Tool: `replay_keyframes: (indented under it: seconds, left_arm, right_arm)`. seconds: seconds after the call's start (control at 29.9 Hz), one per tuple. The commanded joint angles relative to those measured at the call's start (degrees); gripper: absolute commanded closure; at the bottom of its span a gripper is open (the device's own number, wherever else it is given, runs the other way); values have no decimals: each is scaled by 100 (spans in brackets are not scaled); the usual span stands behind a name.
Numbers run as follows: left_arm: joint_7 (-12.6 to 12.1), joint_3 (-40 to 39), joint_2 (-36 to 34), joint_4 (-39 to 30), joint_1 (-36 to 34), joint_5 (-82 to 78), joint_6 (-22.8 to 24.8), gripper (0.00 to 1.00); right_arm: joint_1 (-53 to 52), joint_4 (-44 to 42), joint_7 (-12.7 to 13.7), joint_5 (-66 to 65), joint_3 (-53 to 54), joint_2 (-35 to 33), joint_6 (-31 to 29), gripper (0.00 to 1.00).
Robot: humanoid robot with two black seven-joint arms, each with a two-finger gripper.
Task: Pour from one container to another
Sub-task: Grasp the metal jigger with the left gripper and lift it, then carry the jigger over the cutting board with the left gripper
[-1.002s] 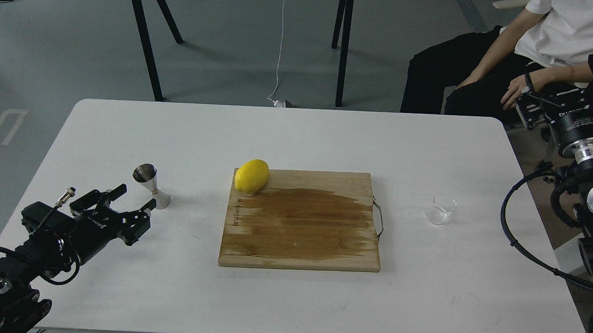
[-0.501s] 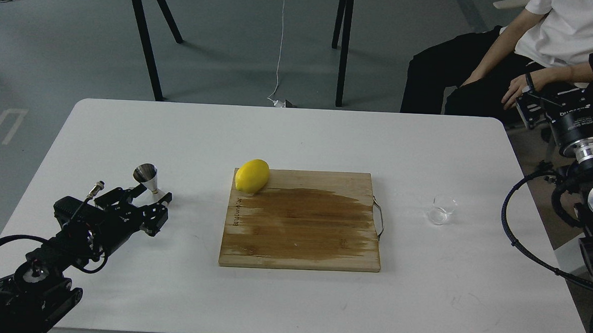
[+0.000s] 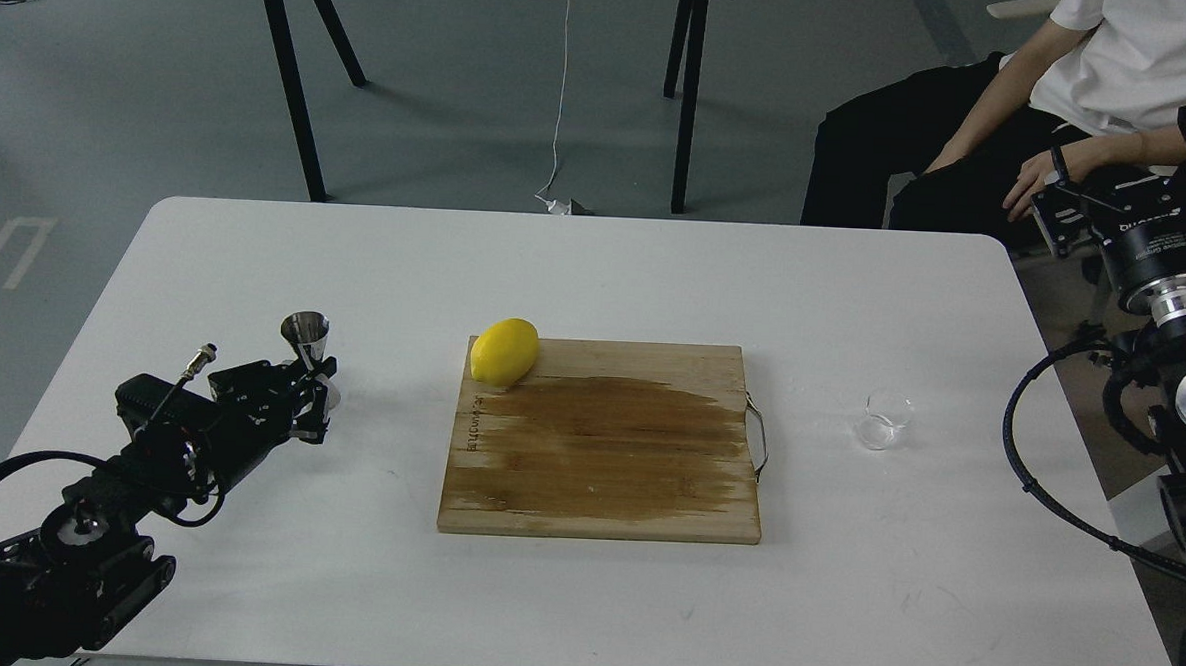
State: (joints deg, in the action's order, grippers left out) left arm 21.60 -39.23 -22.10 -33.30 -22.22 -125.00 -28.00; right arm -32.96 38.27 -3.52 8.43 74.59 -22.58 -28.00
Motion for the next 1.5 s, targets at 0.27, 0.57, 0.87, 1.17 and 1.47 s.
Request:
replay_keyframes:
  seconds: [0.27,0.57,0.87,1.17,1.47]
  left_arm:
    - [11,29,-233,-966,-608,0,0,90]
    - [-15,292,468,-1935,-1196,0,225,92]
    - [-279,1250,1216,-1488,-1373,0,348,92]
    - [-358,1752,1955,-785,-1372,0,453,91]
    - [-464,2112,2166,-239,-1575,0,585,88]
  right_arm:
    - [9,-4,0,0,12,-18,0,0]
    - [9,-13,0,0,12,-71,0,0]
    - [97,-21,-17,9,29,-229,0,0]
    - [158,-30,-44,9,47,-220,0,0]
    - [167,-65,-44,9,56,-229,0,0]
